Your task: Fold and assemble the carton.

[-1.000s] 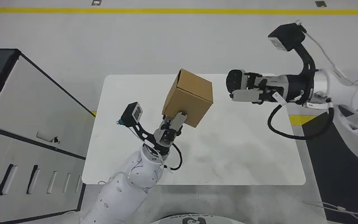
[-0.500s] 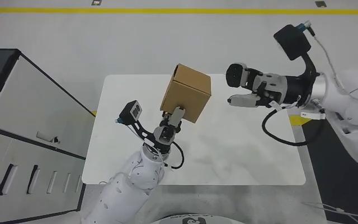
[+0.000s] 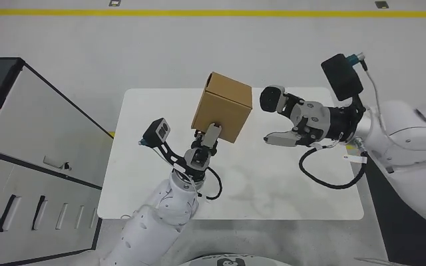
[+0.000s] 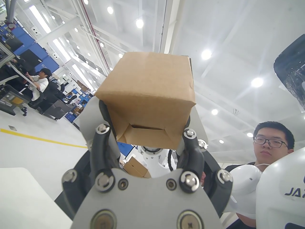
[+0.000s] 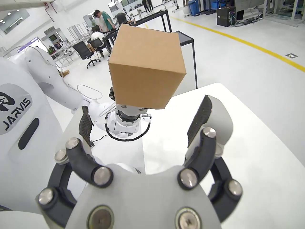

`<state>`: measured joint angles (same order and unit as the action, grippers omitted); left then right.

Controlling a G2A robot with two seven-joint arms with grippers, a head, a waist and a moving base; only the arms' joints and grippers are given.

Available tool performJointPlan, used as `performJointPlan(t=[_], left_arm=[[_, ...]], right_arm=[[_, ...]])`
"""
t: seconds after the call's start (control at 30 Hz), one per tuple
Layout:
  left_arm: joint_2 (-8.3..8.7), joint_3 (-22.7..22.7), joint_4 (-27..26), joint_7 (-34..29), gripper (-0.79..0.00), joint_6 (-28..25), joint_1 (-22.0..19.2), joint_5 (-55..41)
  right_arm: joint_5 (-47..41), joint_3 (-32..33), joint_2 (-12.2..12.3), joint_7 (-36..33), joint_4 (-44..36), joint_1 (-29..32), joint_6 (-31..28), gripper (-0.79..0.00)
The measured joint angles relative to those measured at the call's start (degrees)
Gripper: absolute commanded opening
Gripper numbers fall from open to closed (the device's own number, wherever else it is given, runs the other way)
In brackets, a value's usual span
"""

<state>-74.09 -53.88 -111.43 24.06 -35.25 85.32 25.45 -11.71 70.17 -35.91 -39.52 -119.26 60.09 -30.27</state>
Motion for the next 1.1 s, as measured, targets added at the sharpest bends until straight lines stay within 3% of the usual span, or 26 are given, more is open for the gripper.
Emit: performJointPlan(t=[0.57,1.1], left_arm=[[-0.83,0.1,-0.6,-0.4,-0.785,0.5,0.7,0.8],[-1.63,-0.2,-0.4,-0.7,-0.785,0.2,1.4,1.8]], right_arm=[[-3.7,-4.7,-2.4,5.5,2.2,0.9,1.6,0.0],[-0.5,-8.2,-5.1,6.9,1.5,-1.7,2.1,0.0]])
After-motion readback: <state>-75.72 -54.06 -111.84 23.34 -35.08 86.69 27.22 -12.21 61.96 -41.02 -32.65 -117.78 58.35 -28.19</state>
